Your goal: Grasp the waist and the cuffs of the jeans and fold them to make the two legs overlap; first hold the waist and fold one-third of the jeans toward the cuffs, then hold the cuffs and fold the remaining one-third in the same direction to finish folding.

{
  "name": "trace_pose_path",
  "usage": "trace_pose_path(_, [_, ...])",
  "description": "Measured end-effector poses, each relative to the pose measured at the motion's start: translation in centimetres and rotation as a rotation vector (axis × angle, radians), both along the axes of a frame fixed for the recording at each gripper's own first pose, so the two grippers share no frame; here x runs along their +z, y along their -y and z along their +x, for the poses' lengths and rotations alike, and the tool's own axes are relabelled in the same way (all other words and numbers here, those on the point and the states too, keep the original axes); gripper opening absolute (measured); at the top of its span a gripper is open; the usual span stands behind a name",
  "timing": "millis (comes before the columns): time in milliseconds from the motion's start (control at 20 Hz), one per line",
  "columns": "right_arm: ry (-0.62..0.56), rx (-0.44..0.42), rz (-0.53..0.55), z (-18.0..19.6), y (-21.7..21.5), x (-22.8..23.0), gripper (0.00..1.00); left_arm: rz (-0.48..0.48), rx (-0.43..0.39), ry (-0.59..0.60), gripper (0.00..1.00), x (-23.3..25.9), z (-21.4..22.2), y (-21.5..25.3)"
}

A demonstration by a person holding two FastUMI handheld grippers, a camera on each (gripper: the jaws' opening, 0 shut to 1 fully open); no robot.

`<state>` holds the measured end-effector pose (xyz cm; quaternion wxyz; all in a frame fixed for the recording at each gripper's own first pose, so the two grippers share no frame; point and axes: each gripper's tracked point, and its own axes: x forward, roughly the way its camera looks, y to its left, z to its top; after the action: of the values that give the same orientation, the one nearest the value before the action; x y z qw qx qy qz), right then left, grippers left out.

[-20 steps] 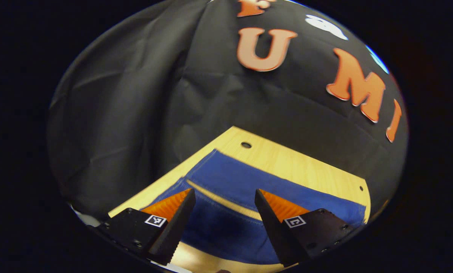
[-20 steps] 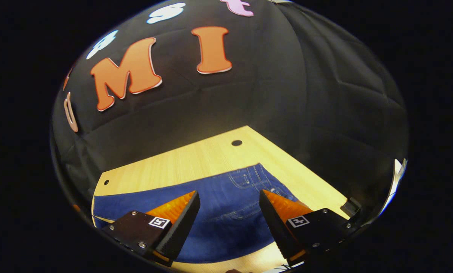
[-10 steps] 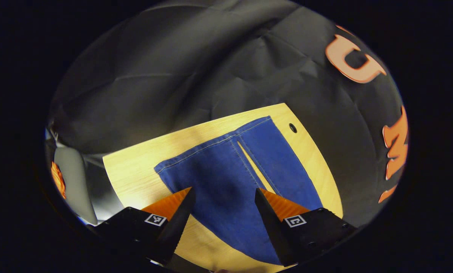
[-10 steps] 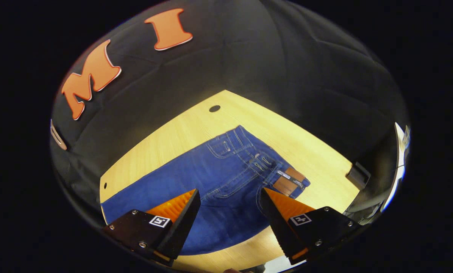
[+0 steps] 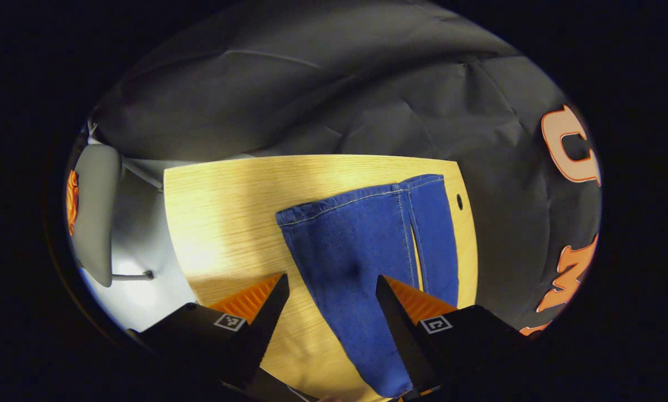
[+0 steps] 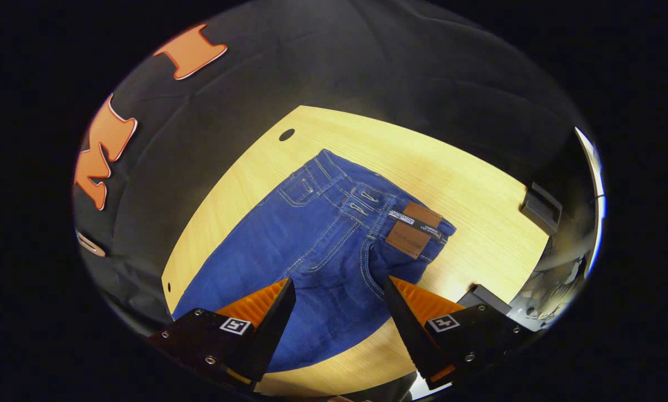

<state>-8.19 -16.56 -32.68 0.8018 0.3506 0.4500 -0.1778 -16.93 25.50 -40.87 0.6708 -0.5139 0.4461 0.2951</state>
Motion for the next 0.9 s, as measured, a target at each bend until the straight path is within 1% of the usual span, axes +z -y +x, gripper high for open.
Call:
trace_pose_path(150, [-0.004,-0.03,0.044,-0.6,0.2,-0.8,0.99,-0.007,0.0,0.087,0.95,-0.4,1.6,-0.4])
trace_pose_path(250, [-0.011,-0.059,0.074,-1.0,0.6,-1.5,0.99,-0.013,-0.001,0.143,0.91,-1.0,2.3,-0.4])
trace_pose_path(350, [-0.014,-0.097,0.107,-1.5,1.0,-2.0,0.99,-0.035,0.004,0.212,0.76,-1.2,3.6,-0.3])
trace_pose_path(400, [-0.008,-0.111,0.125,-1.5,1.2,-2.2,0.99,-0.051,0.015,0.236,0.73,-1.6,3.9,-0.2])
trace_pose_path(450, [-0.007,-0.126,0.141,-1.6,1.5,-2.2,0.99,-0.068,0.028,0.241,0.63,-2.1,4.1,-0.4])
trace_pose_path(500, [-0.004,-0.133,0.157,-1.7,1.7,-2.4,0.99,-0.081,0.041,0.235,0.57,-2.6,3.8,-0.4])
trace_pose_path(600, [0.003,-0.158,0.17,-1.9,2.5,-2.7,0.99,-0.091,0.065,0.236,0.24,-3.1,3.7,-0.6])
trace_pose_path(650, [-0.001,-0.173,0.171,-2.2,3.1,-2.8,0.99,-0.093,0.06,0.25,0.07,-3.0,3.6,-0.6])
trace_pose_path(750, [0.002,-0.207,0.168,-3.0,4.5,-3.0,0.99,-0.073,0.022,0.245,0.12,-2.7,3.5,-0.4])
trace_pose_path(850, [0.005,-0.253,0.187,-3.4,5.5,-3.7,0.99,-0.049,0.004,0.253,0.12,-2.1,3.7,-0.1])
trace_pose_path(900, [0.009,-0.27,0.219,-3.3,5.5,-4.0,0.99,-0.032,0.026,0.225,0.12,-5.9,6.8,0.1])
